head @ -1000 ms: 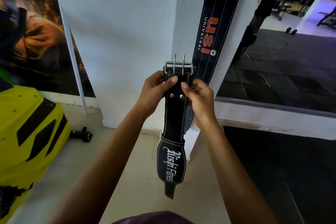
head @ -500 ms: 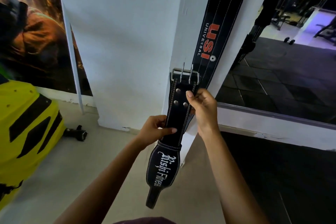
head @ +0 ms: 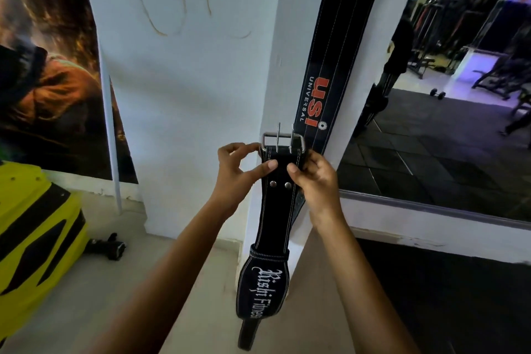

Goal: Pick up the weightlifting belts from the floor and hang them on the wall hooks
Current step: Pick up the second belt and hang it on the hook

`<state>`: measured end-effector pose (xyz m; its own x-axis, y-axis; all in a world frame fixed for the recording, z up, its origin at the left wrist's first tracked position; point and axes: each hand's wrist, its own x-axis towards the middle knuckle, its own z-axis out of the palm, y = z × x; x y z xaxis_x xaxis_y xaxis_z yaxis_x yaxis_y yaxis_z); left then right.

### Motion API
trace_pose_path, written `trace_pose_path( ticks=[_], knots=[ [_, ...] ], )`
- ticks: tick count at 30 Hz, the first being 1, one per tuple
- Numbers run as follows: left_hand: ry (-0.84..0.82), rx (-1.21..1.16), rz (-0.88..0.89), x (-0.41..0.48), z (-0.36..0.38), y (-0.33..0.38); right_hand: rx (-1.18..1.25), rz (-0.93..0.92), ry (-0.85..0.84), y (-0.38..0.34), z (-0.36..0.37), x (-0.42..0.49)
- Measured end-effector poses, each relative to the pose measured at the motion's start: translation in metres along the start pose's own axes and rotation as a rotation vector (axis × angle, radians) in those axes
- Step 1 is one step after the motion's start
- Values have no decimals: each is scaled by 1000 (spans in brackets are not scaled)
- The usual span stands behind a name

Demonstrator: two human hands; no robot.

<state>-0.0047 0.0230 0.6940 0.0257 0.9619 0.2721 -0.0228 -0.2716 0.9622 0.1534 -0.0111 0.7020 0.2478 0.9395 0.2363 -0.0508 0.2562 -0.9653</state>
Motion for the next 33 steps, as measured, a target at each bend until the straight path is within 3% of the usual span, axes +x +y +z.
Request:
trace_pose_path(
  ticks=[4, 14, 24, 28, 33],
  knots=[
    [-126, -20, 199, 11, 8, 15, -6, -84, 26, -9, -1, 9],
    [-84, 78, 518, 90, 55, 102, -262, -373, 86, -100, -5, 90],
    [-65, 115, 787, 185, 90, 271, -352, -737, 167, -262, -14, 191],
    [-75, 78, 793, 224, 106, 346, -344, -770, 166, -339, -10, 242],
    [-79, -2, 662, 277, 128, 402, -353, -713, 172, -404, -3, 295]
  ],
)
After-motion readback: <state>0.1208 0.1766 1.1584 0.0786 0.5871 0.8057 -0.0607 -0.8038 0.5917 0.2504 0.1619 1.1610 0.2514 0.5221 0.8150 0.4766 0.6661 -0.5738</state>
